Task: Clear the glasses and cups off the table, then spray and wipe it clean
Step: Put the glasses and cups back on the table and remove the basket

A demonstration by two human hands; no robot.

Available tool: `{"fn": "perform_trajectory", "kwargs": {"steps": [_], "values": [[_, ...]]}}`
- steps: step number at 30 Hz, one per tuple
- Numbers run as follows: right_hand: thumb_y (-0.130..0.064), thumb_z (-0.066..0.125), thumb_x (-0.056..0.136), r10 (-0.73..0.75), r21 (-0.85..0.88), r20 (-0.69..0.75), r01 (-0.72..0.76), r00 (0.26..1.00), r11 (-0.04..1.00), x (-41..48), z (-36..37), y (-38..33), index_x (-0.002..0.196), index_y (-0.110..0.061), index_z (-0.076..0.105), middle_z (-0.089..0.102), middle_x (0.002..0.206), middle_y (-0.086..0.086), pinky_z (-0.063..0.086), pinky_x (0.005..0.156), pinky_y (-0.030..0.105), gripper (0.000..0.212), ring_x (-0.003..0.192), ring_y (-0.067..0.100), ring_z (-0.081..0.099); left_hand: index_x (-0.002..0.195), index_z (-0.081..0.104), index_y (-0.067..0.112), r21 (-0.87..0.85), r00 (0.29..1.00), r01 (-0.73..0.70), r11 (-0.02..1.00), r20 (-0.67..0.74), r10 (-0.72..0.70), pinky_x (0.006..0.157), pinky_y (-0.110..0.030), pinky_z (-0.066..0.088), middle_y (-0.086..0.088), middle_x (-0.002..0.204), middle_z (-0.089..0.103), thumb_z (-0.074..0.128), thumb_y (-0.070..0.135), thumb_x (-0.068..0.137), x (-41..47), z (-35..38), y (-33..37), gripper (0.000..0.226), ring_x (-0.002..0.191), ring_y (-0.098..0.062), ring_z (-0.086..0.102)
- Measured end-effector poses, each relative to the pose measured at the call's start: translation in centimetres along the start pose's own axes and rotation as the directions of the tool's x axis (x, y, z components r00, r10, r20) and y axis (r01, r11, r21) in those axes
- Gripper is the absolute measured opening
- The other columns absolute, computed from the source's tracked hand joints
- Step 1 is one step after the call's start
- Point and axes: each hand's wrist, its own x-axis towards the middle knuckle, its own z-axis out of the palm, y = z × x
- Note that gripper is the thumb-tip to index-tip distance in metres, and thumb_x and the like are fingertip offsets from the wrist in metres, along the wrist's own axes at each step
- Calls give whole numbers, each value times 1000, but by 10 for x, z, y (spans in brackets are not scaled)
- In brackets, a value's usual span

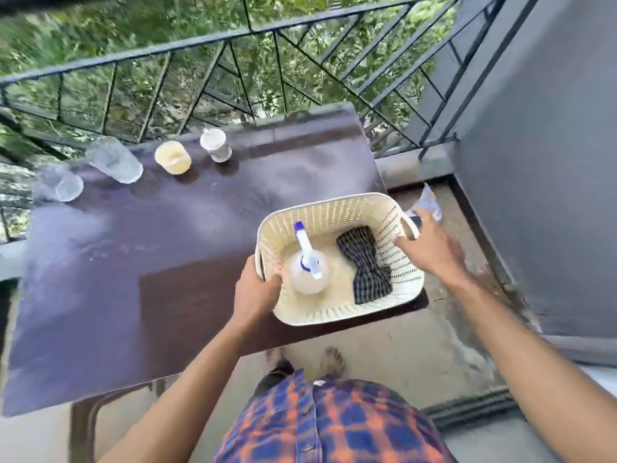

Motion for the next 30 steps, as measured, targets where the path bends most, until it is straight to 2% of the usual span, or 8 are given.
{"fn": "perform_trajectory", "kwargs": {"steps": [4, 9, 14, 17, 19, 23, 27, 30], "values": [[-27, 66, 85, -40, 67, -12, 41, 999, 997, -4, 12, -1, 114, -24, 65, 69, 110, 11, 40, 75, 33, 29, 100, 37, 64, 102, 68, 22, 89, 998, 11, 996, -61, -5, 85, -40, 54, -1, 98, 74, 42, 23, 66, -1, -2, 5, 44, 95, -31, 67], [-21, 62, 84, -86, 14, -43, 87, 995, 996, -7, 10, -11, 84, -18, 59, 63, 85, 5, 38, 67, 31, 4, 78, 31, 53, 91, 69, 23, 50, 995, 76, 996, -70, -72, 82, -40, 57, 3, 87, 73, 48, 11, 73, -4, -9, -3, 31, 92, -30, 70], [-22, 60, 79, -204, 15, -10, 204, 979, 979, -16, 24, -45, 81, -20, 59, 68, 81, 5, 44, 65, 34, 3, 81, 35, 62, 93, 73, 30, -13, 985, 125, 992, -118, -125, 81, -47, 61, 8, 84, 77, 49, 15, 68, -10, -44, -32, 38, 85, -20, 74], [-27, 58, 78, -305, -35, 31, 306, 952, 951, -30, 39, -84, 88, -17, 63, 70, 87, 11, 45, 69, 36, 14, 87, 39, 64, 94, 73, 34, -56, 974, 150, 987, -162, -157, 81, -50, 62, 8, 84, 78, 50, 15, 65, -15, -81, -63, 42, 85, -21, 75], [-21, 60, 83, -372, -51, 70, 376, 925, 925, -43, 49, -115, 89, -13, 65, 70, 89, 15, 41, 69, 36, 11, 89, 40, 64, 94, 74, 37, -101, 965, 163, 981, -190, -180, 80, -53, 62, 7, 84, 78, 51, 14, 64, -22, -106, -84, 44, 85, -24, 76], [-17, 60, 84, -499, -53, 164, 512, 851, 857, -76, 85, -187, 79, -13, 61, 60, 73, 10, 35, 66, 34, 6, 77, 36, 58, 94, 77, 36, -245, 935, 184, 952, -254, -246, 79, -55, 62, 3, 88, 79, 51, 9, 62, -43, -163, -129, 49, 88, -25, 76], [-17, 59, 83, -611, -23, 247, 635, 752, 772, -117, 132, -261, 81, -17, 61, 60, 73, 2, 35, 67, 31, 3, 74, 29, 54, 97, 78, 35, -388, 878, 184, 903, -348, -328, 85, -56, 60, 1, 91, 80, 57, 5, 62, -59, -224, -189, 51, 89, -26, 77], [-18, 59, 82, -673, -11, 306, 709, 673, 705, -153, 168, -314, 78, -21, 58, 62, 74, 3, 39, 67, 32, 5, 78, 32, 59, 97, 78, 25, -496, 836, 158, 854, -393, -383, 86, -53, 60, -5, 95, 79, 57, -12, 75, -74, -266, -225, 48, 89, -26, 76]]}}
